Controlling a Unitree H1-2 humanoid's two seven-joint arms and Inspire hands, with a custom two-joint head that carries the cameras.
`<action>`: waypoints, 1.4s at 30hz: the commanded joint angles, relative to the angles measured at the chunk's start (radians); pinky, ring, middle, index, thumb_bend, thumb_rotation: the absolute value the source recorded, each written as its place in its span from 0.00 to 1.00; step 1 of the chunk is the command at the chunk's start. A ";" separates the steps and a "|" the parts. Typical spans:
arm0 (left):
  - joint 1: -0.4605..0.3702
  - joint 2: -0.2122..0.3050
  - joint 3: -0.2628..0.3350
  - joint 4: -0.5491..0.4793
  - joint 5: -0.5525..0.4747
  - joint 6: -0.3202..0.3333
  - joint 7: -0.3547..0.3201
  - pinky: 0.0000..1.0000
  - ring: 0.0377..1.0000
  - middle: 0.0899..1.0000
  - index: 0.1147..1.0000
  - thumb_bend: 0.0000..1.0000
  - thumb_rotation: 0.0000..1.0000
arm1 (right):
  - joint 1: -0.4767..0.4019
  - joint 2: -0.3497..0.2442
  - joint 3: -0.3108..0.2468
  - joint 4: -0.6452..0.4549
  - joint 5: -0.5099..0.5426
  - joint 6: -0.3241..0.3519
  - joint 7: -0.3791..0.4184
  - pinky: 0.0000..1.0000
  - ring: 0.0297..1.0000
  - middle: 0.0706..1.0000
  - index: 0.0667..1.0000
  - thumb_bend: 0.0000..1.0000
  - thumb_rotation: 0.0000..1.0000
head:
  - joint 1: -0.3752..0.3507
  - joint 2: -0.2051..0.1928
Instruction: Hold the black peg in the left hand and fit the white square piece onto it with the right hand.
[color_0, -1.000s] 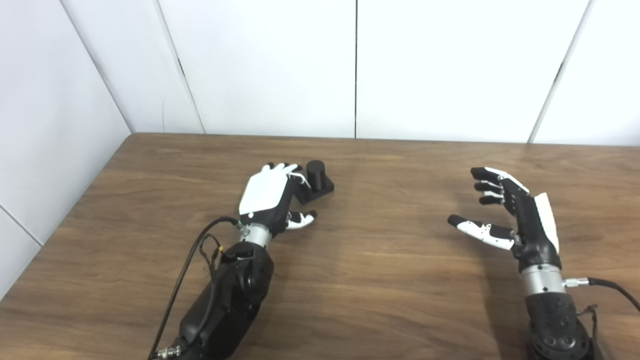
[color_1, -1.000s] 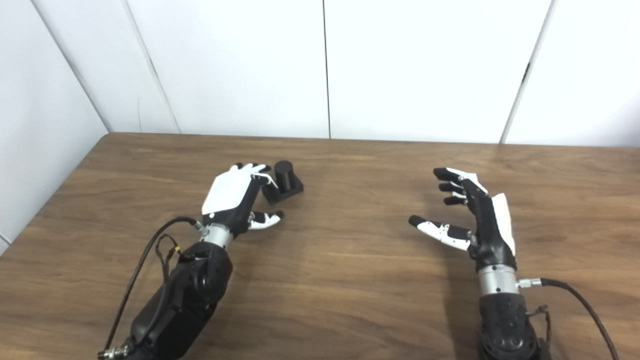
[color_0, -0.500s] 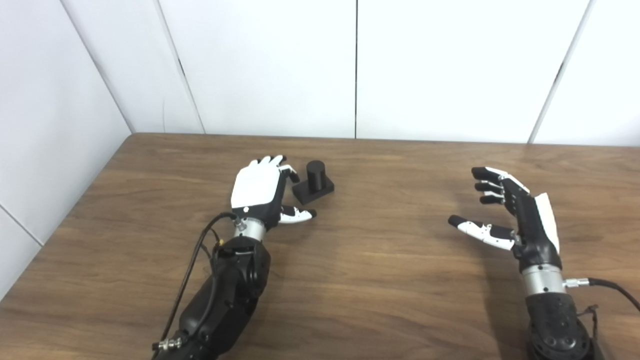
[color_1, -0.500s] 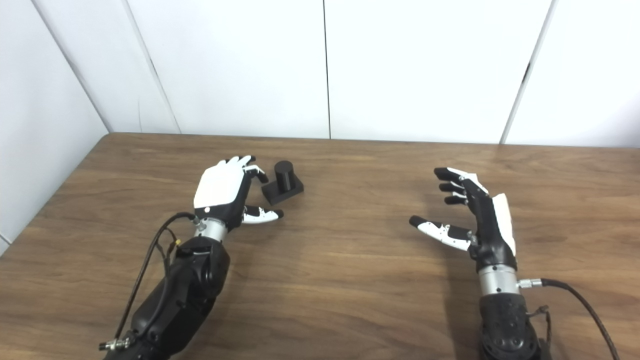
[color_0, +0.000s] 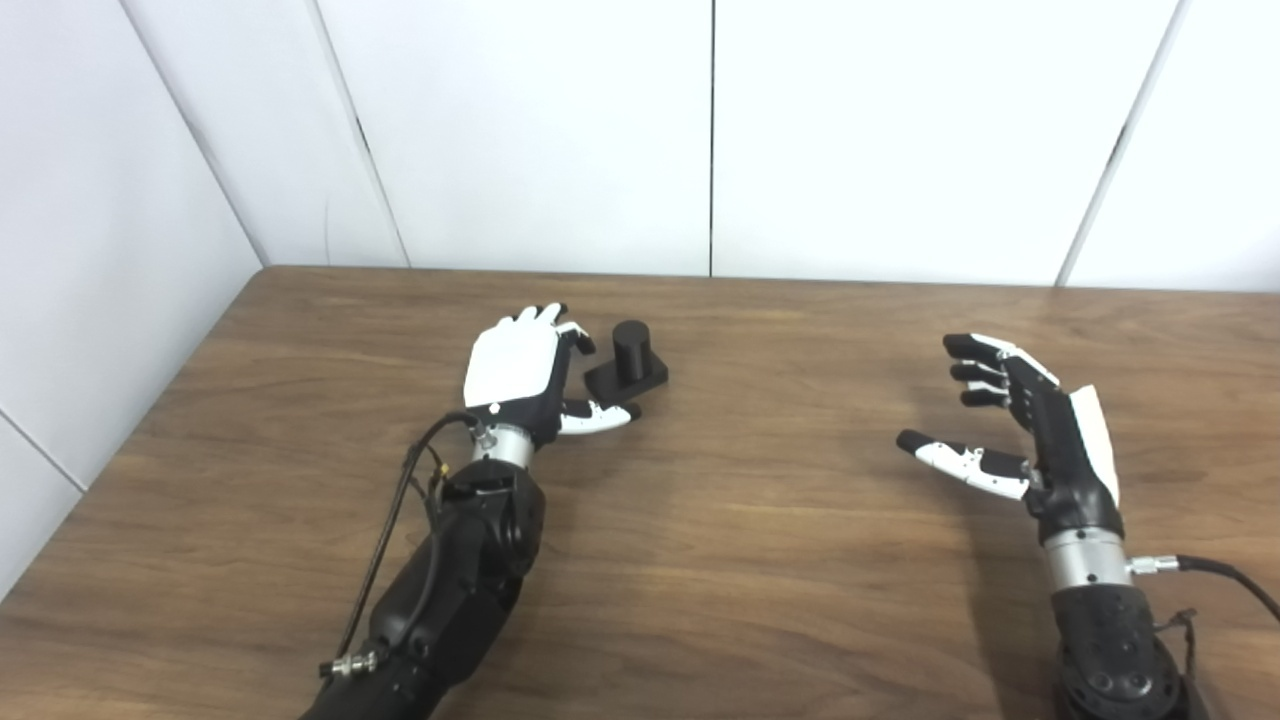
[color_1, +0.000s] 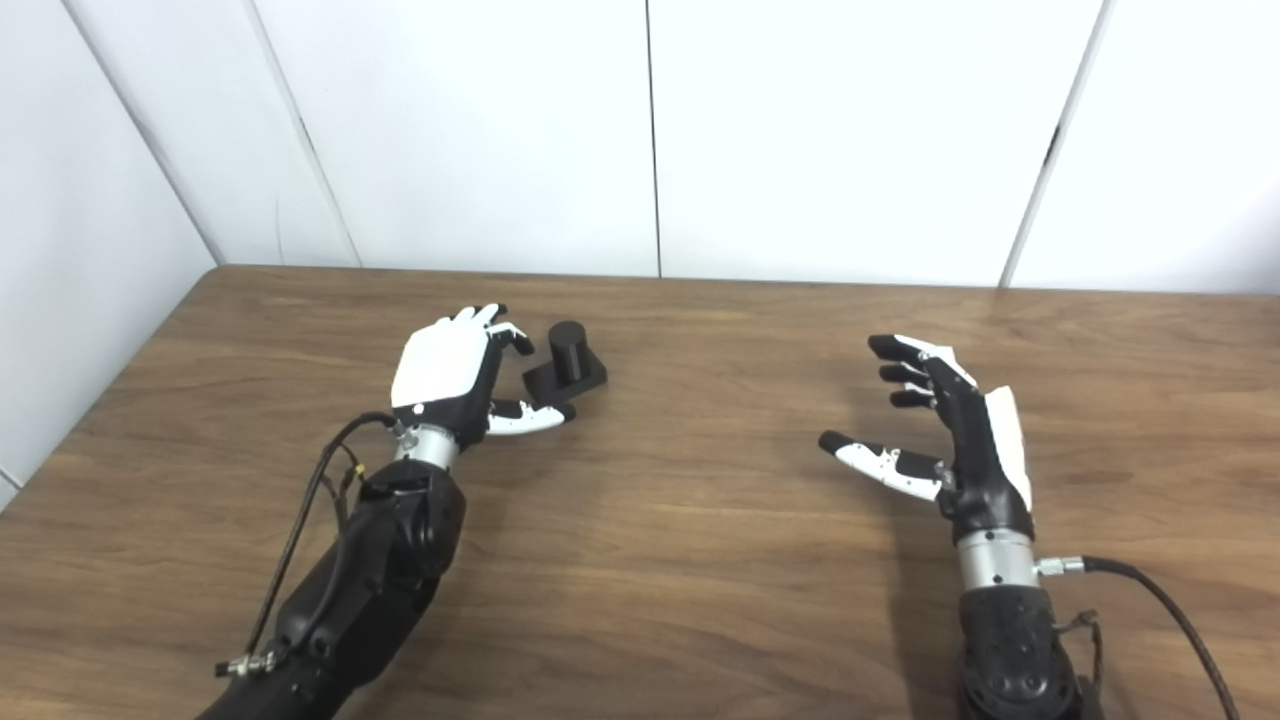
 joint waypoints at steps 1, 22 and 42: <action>-0.066 0.007 0.012 0.015 0.003 -0.008 0.040 0.92 0.95 0.93 0.64 0.86 0.55 | -0.040 -0.004 0.002 -0.025 -0.007 -0.033 -0.015 0.64 0.72 0.75 0.72 0.70 0.12 | -0.001 0.001; -0.136 -0.013 0.006 0.191 -0.118 -0.061 0.068 0.91 0.94 0.92 0.60 0.86 0.49 | -0.038 0.006 0.002 -0.041 -0.022 -0.024 -0.020 0.62 0.71 0.75 0.71 0.70 0.11 | -0.005 0.011; -0.114 -0.006 0.003 0.198 -0.188 -0.090 0.073 0.96 0.93 0.87 0.42 0.52 0.09 | -0.023 0.005 -0.009 -0.073 -0.013 0.003 -0.013 0.63 0.72 0.76 0.72 0.68 0.12 | -0.013 0.025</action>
